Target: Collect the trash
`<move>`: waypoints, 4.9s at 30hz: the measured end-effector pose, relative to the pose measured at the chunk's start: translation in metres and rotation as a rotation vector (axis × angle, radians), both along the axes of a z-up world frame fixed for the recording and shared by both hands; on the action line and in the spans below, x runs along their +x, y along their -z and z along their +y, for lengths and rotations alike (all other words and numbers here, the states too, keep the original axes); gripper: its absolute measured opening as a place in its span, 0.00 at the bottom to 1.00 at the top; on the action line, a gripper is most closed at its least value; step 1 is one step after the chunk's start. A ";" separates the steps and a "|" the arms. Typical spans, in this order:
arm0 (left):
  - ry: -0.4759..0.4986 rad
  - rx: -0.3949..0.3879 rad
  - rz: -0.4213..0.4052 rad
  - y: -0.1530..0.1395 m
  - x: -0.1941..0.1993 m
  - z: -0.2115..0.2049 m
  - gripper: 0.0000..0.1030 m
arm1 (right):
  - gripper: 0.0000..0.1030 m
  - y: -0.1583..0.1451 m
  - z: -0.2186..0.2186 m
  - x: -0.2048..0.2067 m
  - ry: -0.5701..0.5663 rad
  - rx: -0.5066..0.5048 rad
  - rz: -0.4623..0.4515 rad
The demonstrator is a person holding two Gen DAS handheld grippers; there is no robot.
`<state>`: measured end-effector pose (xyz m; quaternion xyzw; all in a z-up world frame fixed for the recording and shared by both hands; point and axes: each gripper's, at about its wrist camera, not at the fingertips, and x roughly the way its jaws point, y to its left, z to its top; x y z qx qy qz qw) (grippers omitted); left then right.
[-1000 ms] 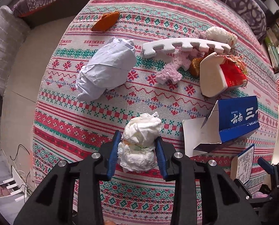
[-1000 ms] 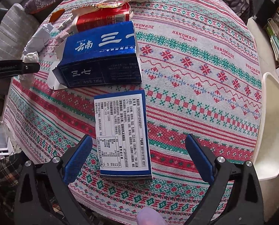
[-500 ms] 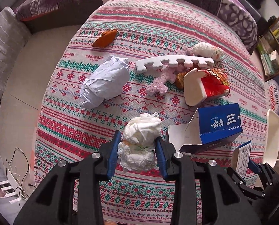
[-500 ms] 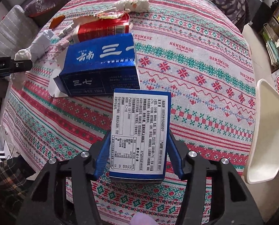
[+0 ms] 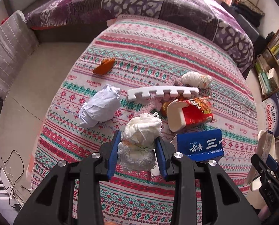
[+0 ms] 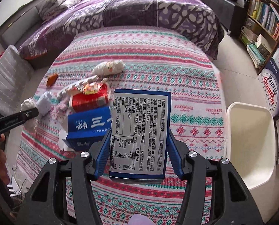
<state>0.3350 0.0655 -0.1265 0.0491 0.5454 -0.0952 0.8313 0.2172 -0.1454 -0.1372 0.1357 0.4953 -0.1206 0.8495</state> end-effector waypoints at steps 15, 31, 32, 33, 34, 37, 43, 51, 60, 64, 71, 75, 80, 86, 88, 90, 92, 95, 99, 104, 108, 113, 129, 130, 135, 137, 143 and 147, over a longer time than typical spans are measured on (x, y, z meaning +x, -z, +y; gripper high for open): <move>-0.065 -0.037 -0.308 -0.039 -0.038 -0.077 0.35 | 0.52 -0.043 -0.059 -0.025 0.290 -0.182 -0.215; 0.015 -0.076 -0.349 -0.045 -0.061 -0.155 0.35 | 0.52 -0.046 -0.124 -0.054 0.467 -0.223 -0.188; 0.024 -0.077 -0.348 -0.045 -0.063 -0.160 0.35 | 0.52 -0.046 -0.129 -0.057 0.481 -0.217 -0.183; 0.034 -0.077 -0.348 -0.045 -0.065 -0.165 0.35 | 0.52 -0.045 -0.135 -0.059 0.499 -0.209 -0.177; 0.044 -0.077 -0.348 -0.044 -0.068 -0.170 0.35 | 0.52 -0.045 -0.141 -0.063 0.515 -0.204 -0.171; 0.075 -0.077 -0.346 -0.042 -0.074 -0.185 0.35 | 0.53 -0.044 -0.157 -0.072 0.563 -0.191 -0.160; 0.149 -0.084 -0.325 -0.036 -0.087 -0.216 0.35 | 0.56 -0.048 -0.186 -0.093 0.657 -0.182 -0.155; 0.275 -0.096 -0.287 -0.025 -0.113 -0.266 0.35 | 0.90 -0.057 -0.222 -0.129 0.792 -0.164 -0.189; 0.400 -0.124 -0.246 -0.014 -0.147 -0.319 0.35 | 0.92 -0.066 -0.256 -0.164 0.892 -0.149 -0.204; 0.465 -0.140 -0.229 -0.011 -0.164 -0.340 0.36 | 0.93 -0.071 -0.268 -0.178 0.932 -0.167 -0.214; 0.596 -0.261 -0.138 -0.006 -0.184 -0.367 0.47 | 0.93 -0.076 -0.289 -0.201 1.001 -0.127 -0.230; 0.663 -0.299 -0.153 -0.013 -0.197 -0.370 0.73 | 0.93 -0.080 -0.293 -0.206 1.010 -0.131 -0.242; 0.719 -0.244 -0.152 -0.014 -0.195 -0.360 0.78 | 0.93 -0.085 -0.288 -0.203 1.005 -0.166 -0.243; 0.712 -0.098 -0.111 -0.002 -0.164 -0.321 0.82 | 0.93 -0.073 -0.274 -0.169 0.859 -0.189 -0.130; 0.709 -0.020 -0.091 0.006 -0.152 -0.306 0.83 | 0.93 -0.072 -0.263 -0.156 0.816 -0.212 -0.113; 0.716 0.052 -0.070 0.014 -0.140 -0.291 0.83 | 0.93 -0.072 -0.251 -0.145 0.775 -0.241 -0.103; 0.743 0.144 -0.047 0.024 -0.129 -0.276 0.86 | 0.93 -0.071 -0.240 -0.133 0.733 -0.262 -0.091; 0.860 0.359 -0.007 0.051 -0.121 -0.252 0.87 | 0.93 -0.066 -0.227 -0.116 0.674 -0.259 -0.068; 0.885 0.537 0.015 0.081 -0.094 -0.213 0.87 | 0.93 -0.055 -0.212 -0.095 0.613 -0.228 -0.031; 0.887 0.598 0.072 0.104 -0.063 -0.184 0.87 | 0.93 -0.044 -0.190 -0.071 0.546 -0.243 0.008; 0.918 0.588 0.091 0.115 -0.050 -0.175 0.91 | 0.93 -0.036 -0.174 -0.055 0.495 -0.251 0.037; 0.847 0.474 0.166 0.116 -0.023 -0.154 0.92 | 0.93 -0.026 -0.164 -0.043 0.462 -0.215 0.064; 0.797 0.391 0.289 0.119 -0.043 -0.105 0.79 | 0.93 -0.020 -0.155 -0.039 0.432 -0.185 0.078; 0.793 0.365 0.293 0.116 -0.041 -0.109 0.68 | 0.93 -0.021 -0.154 -0.039 0.429 -0.187 0.077; 0.715 0.297 0.288 0.094 -0.038 -0.116 0.34 | 0.93 -0.022 -0.150 -0.036 0.421 -0.176 0.067; 0.684 0.247 0.275 0.082 -0.037 -0.109 0.32 | 0.93 -0.020 -0.147 -0.033 0.414 -0.166 0.069; 0.579 0.047 0.150 0.020 -0.028 -0.070 0.30 | 0.93 -0.007 -0.126 -0.020 0.353 -0.126 0.079; 0.451 -0.082 0.019 -0.032 -0.010 -0.043 0.30 | 0.93 0.011 -0.096 -0.002 0.262 -0.091 0.096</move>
